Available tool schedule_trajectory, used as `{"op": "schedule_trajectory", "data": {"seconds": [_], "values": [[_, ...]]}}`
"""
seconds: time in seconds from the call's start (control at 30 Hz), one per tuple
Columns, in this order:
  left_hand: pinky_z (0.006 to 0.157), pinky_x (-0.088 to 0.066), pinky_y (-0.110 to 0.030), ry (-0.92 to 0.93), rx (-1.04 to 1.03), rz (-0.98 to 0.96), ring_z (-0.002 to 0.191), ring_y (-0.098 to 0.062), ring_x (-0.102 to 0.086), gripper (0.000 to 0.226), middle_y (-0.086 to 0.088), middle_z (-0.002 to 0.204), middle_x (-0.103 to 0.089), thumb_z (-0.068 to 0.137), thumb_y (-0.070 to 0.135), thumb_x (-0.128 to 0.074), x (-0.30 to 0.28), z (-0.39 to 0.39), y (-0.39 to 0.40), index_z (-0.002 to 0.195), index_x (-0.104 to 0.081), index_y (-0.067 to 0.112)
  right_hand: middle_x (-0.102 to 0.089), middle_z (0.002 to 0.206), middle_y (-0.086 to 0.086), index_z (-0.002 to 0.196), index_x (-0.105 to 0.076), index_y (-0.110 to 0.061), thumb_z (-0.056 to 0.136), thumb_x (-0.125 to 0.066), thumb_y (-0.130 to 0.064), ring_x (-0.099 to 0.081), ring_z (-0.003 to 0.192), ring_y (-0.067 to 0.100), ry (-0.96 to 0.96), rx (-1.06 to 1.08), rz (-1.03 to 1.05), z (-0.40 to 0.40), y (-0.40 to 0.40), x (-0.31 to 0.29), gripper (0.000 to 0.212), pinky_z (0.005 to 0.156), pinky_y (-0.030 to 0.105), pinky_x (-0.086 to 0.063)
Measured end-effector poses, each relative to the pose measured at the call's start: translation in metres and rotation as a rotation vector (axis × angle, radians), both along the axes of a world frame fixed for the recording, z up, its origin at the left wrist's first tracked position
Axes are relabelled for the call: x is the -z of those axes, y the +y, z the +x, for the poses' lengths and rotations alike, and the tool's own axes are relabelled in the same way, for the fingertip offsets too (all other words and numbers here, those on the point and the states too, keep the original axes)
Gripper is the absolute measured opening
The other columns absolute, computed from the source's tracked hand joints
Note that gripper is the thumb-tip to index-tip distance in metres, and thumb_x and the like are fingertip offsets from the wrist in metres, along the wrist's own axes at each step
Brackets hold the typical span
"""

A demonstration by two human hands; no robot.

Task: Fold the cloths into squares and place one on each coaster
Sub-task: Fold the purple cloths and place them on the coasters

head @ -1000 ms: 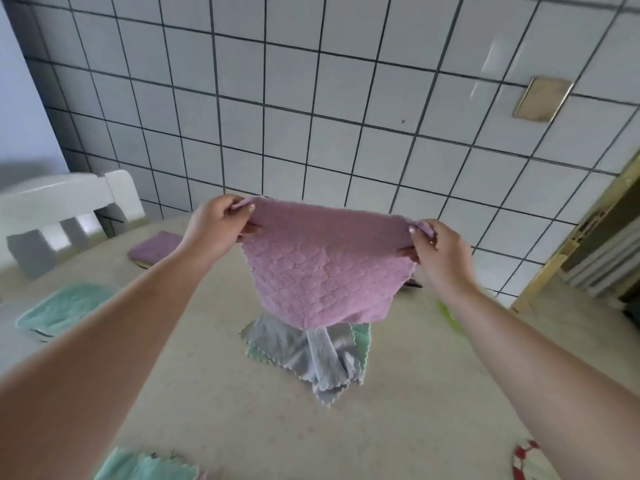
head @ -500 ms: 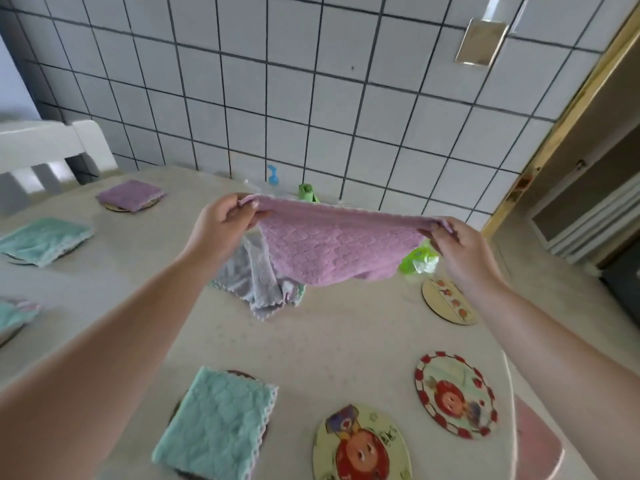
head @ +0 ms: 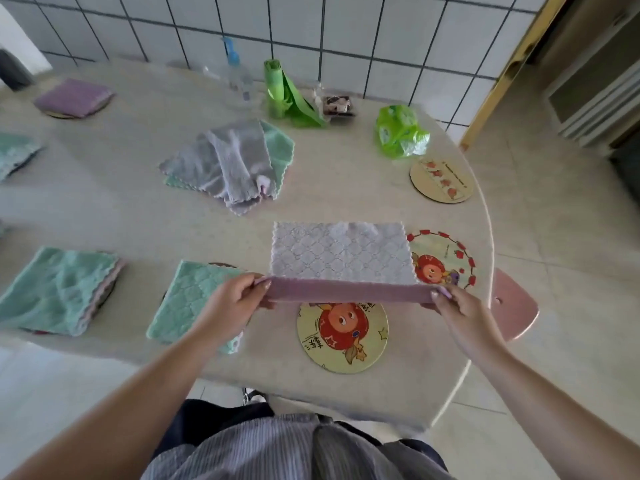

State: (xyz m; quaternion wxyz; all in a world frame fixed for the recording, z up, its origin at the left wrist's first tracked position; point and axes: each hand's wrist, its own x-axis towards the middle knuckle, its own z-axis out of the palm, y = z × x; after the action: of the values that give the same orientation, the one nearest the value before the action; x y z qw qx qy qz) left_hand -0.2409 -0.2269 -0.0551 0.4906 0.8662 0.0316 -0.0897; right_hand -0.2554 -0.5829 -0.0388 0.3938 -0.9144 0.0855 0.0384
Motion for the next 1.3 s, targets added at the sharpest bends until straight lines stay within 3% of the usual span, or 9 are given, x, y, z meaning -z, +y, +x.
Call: {"op": "schedule_trajectory", "data": {"seconds": [0.1, 0.27, 0.4, 0.53, 0.67, 0.77, 0.9, 1.03, 1.3], "values": [[0.054, -0.045, -0.035, 0.016, 0.003, 0.100, 0.045, -0.011, -0.058, 0.021, -0.002, 0.051, -0.064, 0.093, 0.022, -0.051, 0.005, -0.009, -0.002, 0.078, -0.061, 0.013, -0.070, 0.066, -0.004, 0.091, -0.062, -0.020, 0.093, -0.049, -0.027, -0.068, 0.063, 0.015, 0.074, -0.009, -0.025, -0.009, -0.001, 0.009, 0.015, 0.068, 0.039, -0.052], [0.047, -0.035, -0.029, 0.063, -0.038, 0.168, 0.038, -0.014, -0.047, 0.037, -0.004, 0.044, -0.050, 0.091, 0.029, -0.054, 0.005, -0.001, -0.001, 0.058, -0.048, 0.014, -0.058, 0.052, 0.007, 0.077, -0.060, -0.009, 0.092, -0.050, -0.033, -0.052, 0.048, 0.018, 0.103, 0.005, -0.193, -0.003, 0.003, 0.013, 0.031, 0.055, 0.032, -0.045], [0.048, -0.033, -0.030, 0.054, -0.048, 0.179, 0.043, -0.015, -0.046, 0.031, -0.001, 0.046, -0.048, 0.091, 0.029, -0.054, 0.005, 0.019, -0.002, 0.065, -0.054, 0.013, -0.052, 0.051, -0.001, 0.073, -0.059, -0.016, 0.093, -0.048, -0.036, -0.049, 0.048, 0.015, 0.161, 0.024, -0.174, 0.014, 0.008, 0.015, 0.030, 0.051, 0.027, -0.039], [0.049, -0.032, -0.027, 0.073, -0.024, 0.157, 0.046, -0.013, -0.043, 0.022, 0.005, 0.051, -0.047, 0.093, 0.029, -0.050, 0.005, 0.046, -0.006, 0.075, -0.059, 0.020, -0.048, 0.051, 0.002, 0.069, -0.055, -0.009, 0.093, -0.048, -0.036, -0.045, 0.047, 0.015, 0.136, 0.064, -0.209, 0.039, 0.010, 0.014, 0.037, 0.046, 0.026, -0.030], [0.053, -0.034, -0.029, 0.158, -0.055, 0.109, 0.053, -0.017, -0.045, 0.023, -0.002, 0.060, -0.050, 0.095, 0.029, -0.046, 0.013, 0.080, -0.010, 0.077, -0.057, 0.021, -0.044, 0.054, 0.003, 0.082, -0.060, -0.004, 0.093, -0.045, -0.039, -0.040, 0.047, 0.015, 0.160, 0.085, -0.175, 0.071, 0.011, 0.018, 0.040, 0.049, 0.026, -0.030], [0.064, -0.053, -0.044, 0.209, -0.091, 0.086, 0.066, -0.035, -0.060, 0.021, -0.018, 0.075, -0.062, 0.094, 0.029, -0.047, 0.024, 0.101, -0.010, 0.081, -0.060, 0.018, -0.043, 0.054, 0.002, 0.081, -0.057, -0.001, 0.093, -0.045, -0.039, -0.039, 0.048, 0.016, 0.176, 0.090, -0.184, 0.092, 0.012, 0.023, 0.041, 0.048, 0.026, -0.028], [0.072, -0.054, -0.055, 0.238, -0.121, 0.099, 0.075, -0.039, -0.064, 0.025, -0.022, 0.079, -0.063, 0.092, 0.034, -0.050, 0.034, 0.121, -0.008, 0.082, -0.062, 0.014, -0.044, 0.053, 0.003, 0.070, -0.048, -0.005, 0.093, -0.044, -0.038, -0.040, 0.048, 0.017, 0.199, 0.069, -0.241, 0.114, 0.014, 0.030, 0.040, 0.049, 0.027, -0.029], [0.071, -0.054, -0.052, 0.239, -0.132, 0.134, 0.063, -0.029, -0.059, 0.028, -0.004, 0.058, -0.053, 0.091, 0.033, -0.052, 0.039, 0.137, -0.008, 0.070, -0.057, 0.017, -0.042, 0.053, 0.003, 0.069, -0.046, -0.004, 0.093, -0.044, -0.038, -0.039, 0.048, 0.017, 0.208, 0.040, -0.255, 0.128, 0.012, 0.037, 0.041, 0.049, 0.029, -0.029], [0.062, -0.047, -0.035, 0.219, -0.061, 0.305, 0.065, -0.027, -0.062, 0.023, -0.003, 0.063, -0.062, 0.091, 0.033, -0.052, 0.044, 0.148, -0.011, 0.078, -0.062, 0.017, -0.043, 0.050, 0.002, 0.066, -0.046, -0.011, 0.093, -0.045, -0.037, -0.038, 0.045, 0.015, 0.171, -0.012, -0.331, 0.146, 0.007, 0.049, 0.038, 0.045, 0.027, -0.027]]}}
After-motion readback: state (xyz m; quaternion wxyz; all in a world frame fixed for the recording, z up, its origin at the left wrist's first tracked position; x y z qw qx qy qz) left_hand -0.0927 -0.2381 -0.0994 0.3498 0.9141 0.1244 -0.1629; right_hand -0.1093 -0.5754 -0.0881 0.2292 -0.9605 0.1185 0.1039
